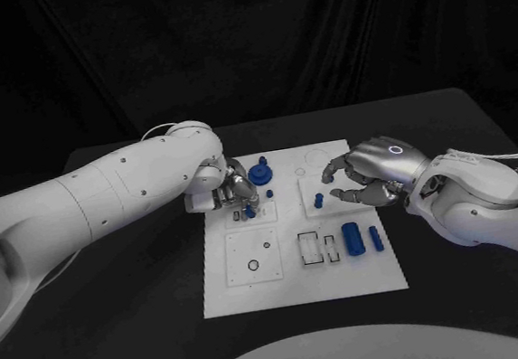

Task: Assemble the parts on the task board

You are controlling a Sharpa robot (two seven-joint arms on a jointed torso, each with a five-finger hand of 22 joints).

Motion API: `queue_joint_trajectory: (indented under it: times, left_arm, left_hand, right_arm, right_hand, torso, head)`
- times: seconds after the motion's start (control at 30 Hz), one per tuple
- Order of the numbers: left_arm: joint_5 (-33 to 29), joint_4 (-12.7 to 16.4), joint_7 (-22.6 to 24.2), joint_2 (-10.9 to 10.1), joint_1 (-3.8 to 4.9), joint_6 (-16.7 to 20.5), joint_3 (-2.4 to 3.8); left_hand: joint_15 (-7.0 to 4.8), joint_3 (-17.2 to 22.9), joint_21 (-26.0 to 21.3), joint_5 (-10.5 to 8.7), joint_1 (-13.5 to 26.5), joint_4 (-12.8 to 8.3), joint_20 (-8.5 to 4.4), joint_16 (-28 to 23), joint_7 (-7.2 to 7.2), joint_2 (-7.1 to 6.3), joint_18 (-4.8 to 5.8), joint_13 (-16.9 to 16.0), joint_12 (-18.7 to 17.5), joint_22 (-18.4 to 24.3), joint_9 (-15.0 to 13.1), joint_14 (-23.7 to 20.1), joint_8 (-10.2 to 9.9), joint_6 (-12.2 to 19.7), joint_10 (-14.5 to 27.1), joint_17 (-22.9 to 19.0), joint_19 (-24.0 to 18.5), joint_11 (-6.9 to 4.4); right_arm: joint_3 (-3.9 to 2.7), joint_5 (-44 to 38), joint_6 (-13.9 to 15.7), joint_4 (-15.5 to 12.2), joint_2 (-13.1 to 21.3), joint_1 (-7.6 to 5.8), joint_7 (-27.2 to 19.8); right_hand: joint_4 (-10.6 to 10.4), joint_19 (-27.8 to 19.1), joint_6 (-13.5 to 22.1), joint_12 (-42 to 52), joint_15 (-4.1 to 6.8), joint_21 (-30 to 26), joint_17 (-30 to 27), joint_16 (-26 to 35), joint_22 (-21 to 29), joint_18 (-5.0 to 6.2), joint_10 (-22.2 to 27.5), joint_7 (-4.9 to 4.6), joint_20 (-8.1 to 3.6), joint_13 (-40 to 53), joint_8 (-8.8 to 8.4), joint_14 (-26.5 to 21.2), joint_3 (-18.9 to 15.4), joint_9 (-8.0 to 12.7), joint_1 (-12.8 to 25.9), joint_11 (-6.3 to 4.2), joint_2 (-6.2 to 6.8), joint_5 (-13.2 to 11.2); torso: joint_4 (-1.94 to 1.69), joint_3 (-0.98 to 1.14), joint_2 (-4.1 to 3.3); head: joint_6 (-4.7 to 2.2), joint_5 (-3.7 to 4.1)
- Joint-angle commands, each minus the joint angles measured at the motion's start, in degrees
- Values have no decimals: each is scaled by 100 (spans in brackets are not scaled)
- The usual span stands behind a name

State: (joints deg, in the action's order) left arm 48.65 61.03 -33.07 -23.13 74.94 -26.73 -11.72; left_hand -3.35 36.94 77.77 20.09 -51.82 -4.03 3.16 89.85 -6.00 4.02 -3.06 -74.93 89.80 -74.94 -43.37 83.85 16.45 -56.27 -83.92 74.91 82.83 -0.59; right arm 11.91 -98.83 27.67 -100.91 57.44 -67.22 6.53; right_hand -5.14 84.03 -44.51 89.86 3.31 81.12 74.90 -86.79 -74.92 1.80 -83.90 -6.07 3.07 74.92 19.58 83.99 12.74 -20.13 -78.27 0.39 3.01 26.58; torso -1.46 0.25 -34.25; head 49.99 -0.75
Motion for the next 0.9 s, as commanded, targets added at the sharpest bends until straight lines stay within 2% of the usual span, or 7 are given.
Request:
queue_joint_trajectory:
  times: [0.03,0.2,0.63,0.8,0.9]
  left_arm:
    - [10,4,-31,7,-81,-179,-42]
    - [10,4,-21,2,-84,-183,-42]
    - [10,-20,-51,-3,-92,-202,-42]
    - [10,-31,-88,-17,-94,-205,-42]
    - [10,-35,-106,-24,-96,-210,-42]
  left_hand:
    - [15,-150,-39,-62,27,65,8,15,253,-58,-7,-1507,20,-1087,5,615,-64,-225,-608,1509,-35,6]
    - [17,-381,-62,-111,37,215,10,15,254,-59,-11,-1507,20,-1083,21,615,-143,-253,-608,1509,-43,8]
    - [18,-552,-69,-182,54,356,11,15,261,-58,-11,-1507,20,-1083,36,615,-207,-296,-608,1509,-42,6]
    - [16,-711,-69,-272,101,546,11,15,265,-42,-10,-1507,20,-1086,53,615,-267,-349,-608,1509,-35,4]
    - [15,-926,-71,-331,197,793,10,15,270,-51,-9,-1507,20,-1087,68,615,-317,-412,-608,1509,-31,1]
  right_arm:
    - [-2,-18,-30,-1,0,19,109]
    - [-2,-18,-41,3,-2,23,113]
    - [-2,-18,-71,17,-16,29,121]
    - [-2,-18,-76,20,-16,30,121]
    - [-2,-18,-78,22,-18,30,120]
  right_hand:
    - [6,165,-5,14,-25,-26,536,38,-1204,48,-610,-22,8,1508,-36,412,37,5,-44,47,2,21]
    - [6,165,-5,14,-25,-26,536,38,-1204,48,-610,-22,8,1508,-36,412,37,5,-44,47,2,21]
    - [3,159,-7,14,-28,-39,528,41,-1199,51,-610,-26,10,1508,-40,410,39,8,-42,50,1,22]
    - [3,154,-7,14,-29,-48,505,50,-1196,54,-610,-26,11,1508,-41,406,40,9,-42,50,0,22]
    - [3,154,-7,14,-29,-48,505,50,-1196,54,-610,-26,11,1508,-41,406,40,9,-42,50,0,22]
  torso:
    - [3,-1,-1]
    - [2,1,0]
    - [0,0,0]
    - [-1,-1,-3]
    - [-2,0,0]
  head:
    - [1,-5]
    - [1,-4]
    - [1,-21]
    - [1,-23]
    - [1,-29]
